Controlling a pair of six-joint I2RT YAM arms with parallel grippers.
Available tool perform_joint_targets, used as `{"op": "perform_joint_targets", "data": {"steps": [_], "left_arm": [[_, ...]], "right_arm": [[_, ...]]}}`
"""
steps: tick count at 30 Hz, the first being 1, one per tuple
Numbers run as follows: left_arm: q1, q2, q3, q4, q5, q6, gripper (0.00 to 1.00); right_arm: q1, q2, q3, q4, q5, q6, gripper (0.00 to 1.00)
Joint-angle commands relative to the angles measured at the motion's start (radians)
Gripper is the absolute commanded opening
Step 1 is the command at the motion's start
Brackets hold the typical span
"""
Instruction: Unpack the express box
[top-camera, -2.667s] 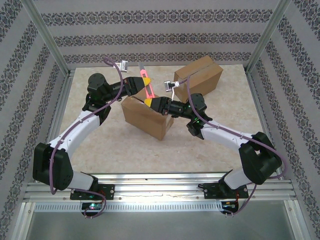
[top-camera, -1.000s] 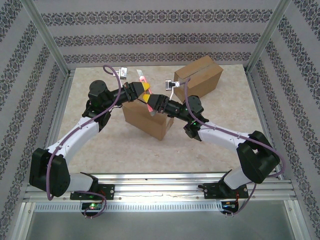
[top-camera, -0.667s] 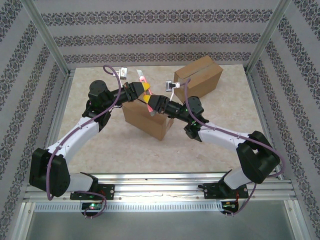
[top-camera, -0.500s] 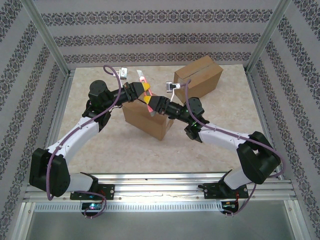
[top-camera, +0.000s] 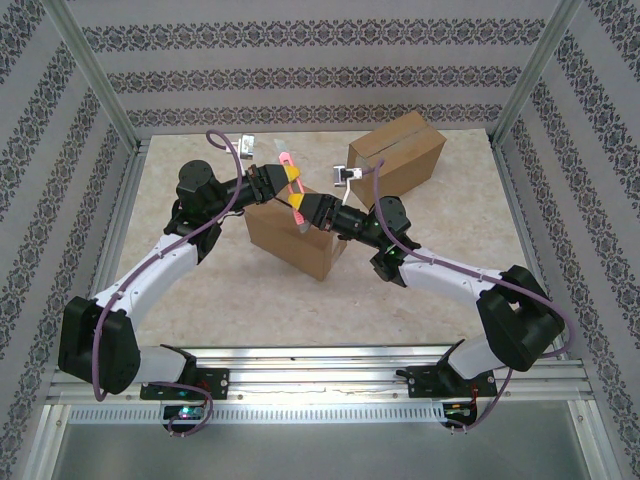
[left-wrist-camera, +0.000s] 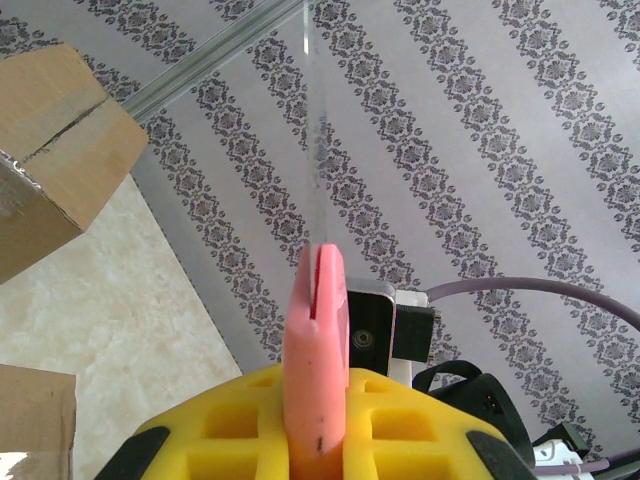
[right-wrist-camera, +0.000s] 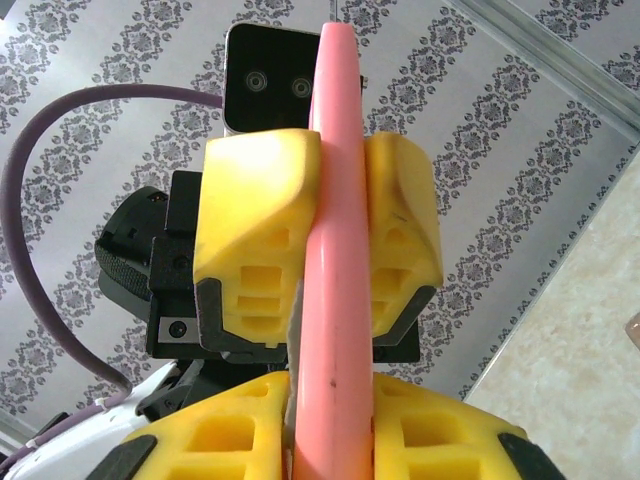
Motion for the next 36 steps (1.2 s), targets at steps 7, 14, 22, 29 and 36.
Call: {"op": "perform_joint_targets", "data": {"steps": [7,14,22,29,36], "left_arm": [[-0.003,-0.040,0.029,-0.088,-0.006,0.082,0.85],[0.077,-0.098,0.137,-0.504,-0.120,0.307,1.00],[0.143,-0.040,0.258,-0.967,-0.456,0.557,1.00],[0.145,0.081,0.243,-0.919,-0.465,0.630,1.00],[0.146,0.207,0.273,-0.831,-0.465,0.666,1.00]], "right_arm": [[-0.006,-0.061,-0.027,-0.005,0.084,-0.041,0.00],[-0.063,-0.184,-0.139,-0.092,0.123,-0.054,0.00],[-0.156,-0.456,-0.301,-0.441,0.193,-0.153,0.00],[-0.162,-0.742,-0.411,-0.743,0.312,-0.217,0.00],[-0.147,-0.767,-0.453,-0.807,0.386,-0.232,0.00]]}}
